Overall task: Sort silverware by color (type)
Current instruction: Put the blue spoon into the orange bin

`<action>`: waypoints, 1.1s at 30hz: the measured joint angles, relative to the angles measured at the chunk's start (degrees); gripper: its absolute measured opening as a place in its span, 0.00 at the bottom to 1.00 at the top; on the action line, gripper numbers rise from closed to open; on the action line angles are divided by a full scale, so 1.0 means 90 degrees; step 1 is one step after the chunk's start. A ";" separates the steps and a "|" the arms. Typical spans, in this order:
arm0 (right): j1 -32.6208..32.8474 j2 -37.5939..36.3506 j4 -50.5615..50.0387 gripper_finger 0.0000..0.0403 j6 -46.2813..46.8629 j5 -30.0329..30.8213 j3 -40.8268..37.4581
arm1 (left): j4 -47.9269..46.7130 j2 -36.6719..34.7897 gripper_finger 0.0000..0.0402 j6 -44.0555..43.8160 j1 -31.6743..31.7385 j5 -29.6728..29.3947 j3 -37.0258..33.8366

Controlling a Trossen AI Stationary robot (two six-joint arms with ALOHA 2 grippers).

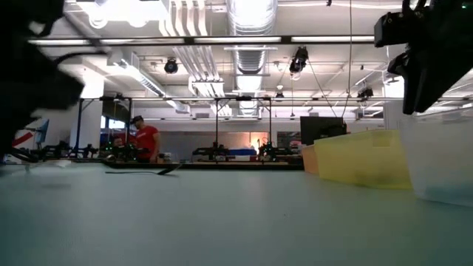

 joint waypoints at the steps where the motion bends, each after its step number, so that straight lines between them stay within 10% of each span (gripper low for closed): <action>1: 0.0000 0.0000 0.0078 0.40 0.0093 0.0005 0.0004 | 0.0014 -0.0027 0.04 -0.0034 0.0067 -0.0288 0.0129; 13: 0.0005 0.0000 0.3498 0.36 0.0600 0.0160 -0.0069 | 0.2404 -0.0067 0.04 0.2748 0.1127 -0.4189 0.1732; 22: -0.0148 0.0000 0.4864 0.45 0.0633 0.0105 -0.0079 | 0.5630 0.0186 0.04 0.6111 0.1822 -0.4152 0.2327; 33: -0.0274 0.0000 0.5351 0.52 0.0233 0.0309 -0.0058 | 0.5814 0.1602 0.04 0.7306 0.2103 -0.3711 0.4021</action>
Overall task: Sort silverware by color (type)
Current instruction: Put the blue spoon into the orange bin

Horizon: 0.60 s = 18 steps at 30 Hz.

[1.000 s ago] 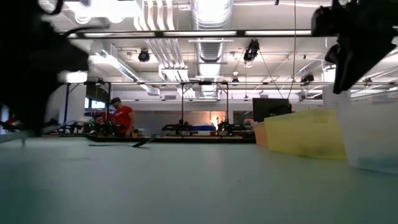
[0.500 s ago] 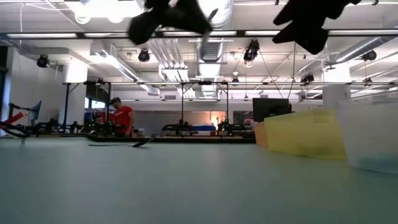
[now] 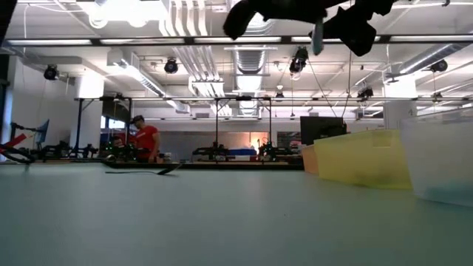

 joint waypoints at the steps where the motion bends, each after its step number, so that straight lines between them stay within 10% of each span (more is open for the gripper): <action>1: 0.0000 0.0000 -0.0015 0.52 -0.0146 0.0033 0.0001 | -0.0092 0.0099 0.04 0.0226 -0.0002 -0.0025 0.0190; 11: 0.0002 0.0000 -0.0024 0.47 -0.0707 0.0297 0.0001 | -0.0342 0.0283 0.04 0.0567 0.0039 0.0006 0.0892; 18: 0.0002 0.0000 -0.0156 0.13 -0.1005 0.0279 0.0014 | -0.0347 0.0286 0.04 0.0572 0.0061 0.0023 0.0888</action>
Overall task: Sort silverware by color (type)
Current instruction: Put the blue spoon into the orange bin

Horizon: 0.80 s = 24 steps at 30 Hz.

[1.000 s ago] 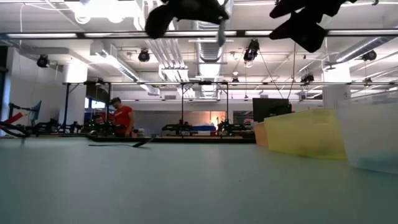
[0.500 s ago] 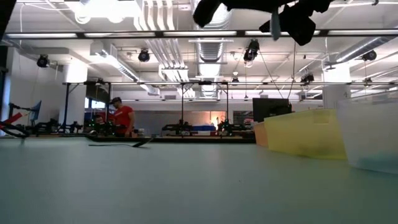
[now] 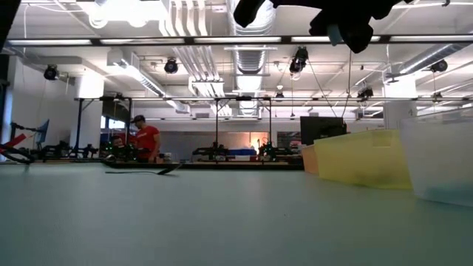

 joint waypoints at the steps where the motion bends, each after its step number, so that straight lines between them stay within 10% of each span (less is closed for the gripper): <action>1: -0.0002 0.0000 -0.0137 0.09 -0.0072 0.0012 0.0033 | -0.0036 0.0000 0.04 0.0044 0.0008 0.0013 0.0002; 14: -0.0531 -0.0032 -0.3288 0.05 -0.0655 0.1188 0.1172 | -0.2040 -0.0005 0.22 0.0091 0.0157 -0.0355 0.0319; 24: -0.2489 -0.0005 -0.4239 0.05 -0.1398 0.1392 0.0974 | -0.4784 -0.0010 0.27 -0.0049 0.0532 -0.0524 0.0372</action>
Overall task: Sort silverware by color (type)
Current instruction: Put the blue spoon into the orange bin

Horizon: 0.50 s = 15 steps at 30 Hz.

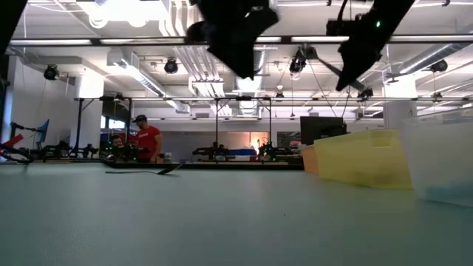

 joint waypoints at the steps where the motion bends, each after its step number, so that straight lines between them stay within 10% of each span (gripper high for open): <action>1: -0.0288 0.0000 0.0009 0.05 -0.0142 -0.0003 -0.0050 | -0.0380 0.0000 0.27 -0.0050 0.0053 0.0001 -0.0004; 10: -0.3230 0.0214 0.0366 0.05 -0.1273 -0.2184 -0.0620 | -0.2143 -0.0007 0.27 -0.0123 0.0607 0.0772 -0.0530; 15: -0.4410 0.0864 0.0592 0.05 -0.1637 -0.2329 -0.0752 | -0.2146 -0.0010 0.27 0.0217 0.0928 0.1200 -0.0926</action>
